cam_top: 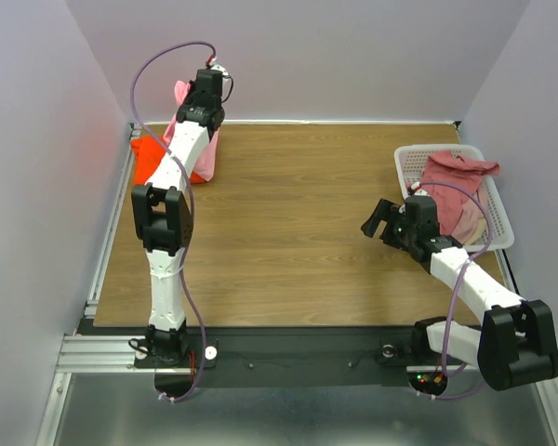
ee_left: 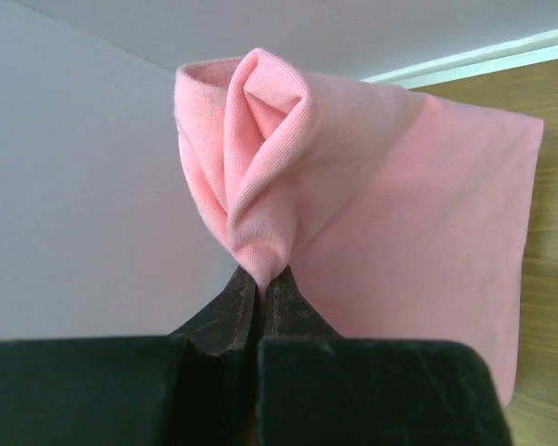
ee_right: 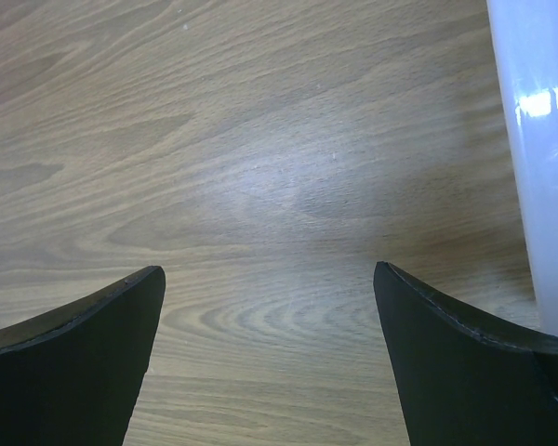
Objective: Fold and stack the t-shirts
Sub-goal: Neatly place the folded tshirt to the corner
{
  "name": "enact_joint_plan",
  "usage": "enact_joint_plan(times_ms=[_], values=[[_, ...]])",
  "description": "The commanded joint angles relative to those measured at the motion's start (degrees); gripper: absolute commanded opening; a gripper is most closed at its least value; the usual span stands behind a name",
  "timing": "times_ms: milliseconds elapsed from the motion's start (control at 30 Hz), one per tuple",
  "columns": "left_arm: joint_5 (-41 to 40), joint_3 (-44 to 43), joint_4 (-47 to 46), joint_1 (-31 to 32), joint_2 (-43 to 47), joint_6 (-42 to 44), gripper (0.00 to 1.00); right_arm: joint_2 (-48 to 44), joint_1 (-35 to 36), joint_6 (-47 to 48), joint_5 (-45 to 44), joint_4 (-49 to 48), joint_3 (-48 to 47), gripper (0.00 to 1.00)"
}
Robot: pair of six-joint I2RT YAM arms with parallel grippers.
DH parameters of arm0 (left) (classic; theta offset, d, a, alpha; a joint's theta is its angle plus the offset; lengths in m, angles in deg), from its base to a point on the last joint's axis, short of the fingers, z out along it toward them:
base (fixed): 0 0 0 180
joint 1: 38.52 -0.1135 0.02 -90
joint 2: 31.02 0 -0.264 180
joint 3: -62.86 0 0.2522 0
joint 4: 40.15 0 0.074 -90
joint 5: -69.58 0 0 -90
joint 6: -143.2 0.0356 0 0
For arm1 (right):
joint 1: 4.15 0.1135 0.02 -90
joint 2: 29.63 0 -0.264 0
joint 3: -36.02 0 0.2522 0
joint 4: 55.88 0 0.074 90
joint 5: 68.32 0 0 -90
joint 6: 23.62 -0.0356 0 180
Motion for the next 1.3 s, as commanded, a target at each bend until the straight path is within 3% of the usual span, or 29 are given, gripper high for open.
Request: enact_joint_plan(times_ms=[0,400,567,600,667,733,800,833,1100,1267], values=[[0.2,-2.4,-2.9,-2.4,4.3,1.1,0.0,-0.3,0.2,-0.2,-1.5,-2.2,0.4,1.0],[5.8,3.2,-9.4,-9.1,-0.8,1.1,0.0,-1.6,0.2,-0.2,-3.3,-2.2,1.0,1.0],[5.5,-0.1,-10.0,-11.5,-6.0,-0.4,0.0,-1.6,0.2,-0.2,-3.9,-2.2,0.8,1.0],[4.8,-1.1,-10.4,-12.1,-6.7,-0.7,0.09,-1.4,0.2,-0.2,-3.9,-2.2,0.6,1.0],[4.0,-1.6,-11.1,-13.7,-8.2,-1.0,0.11,-1.1,0.2,-0.3,-4.0,-2.2,0.4,1.0],[3.4,-1.6,-12.4,-14.4,-8.8,-1.3,0.34,-0.8,0.2,-0.3,-4.0,-2.2,0.3,1.0],[2.2,-1.1,-14.4,-15.4,-9.4,-1.8,0.94,-0.4,0.2,-0.2,-3.8,-2.2,0.1,1.0],[0.8,-1.5,-14.7,-15.8,-9.8,-2.6,0.98,-0.2,0.2,-0.1,-3.5,-2.2,0.1,1.0],[0.9,-5.2,-10.9,-15.0,-4.9,-10.3,0.98,-2.9,0.2,0.2,-2.3,-2.1,-0.4,1.0],[4.1,-2.8,-7.5,-10.5,5.1,-15.8,0.98,-5.7,0.2,0.0,-0.2,-0.5,-1.2,1.0]])
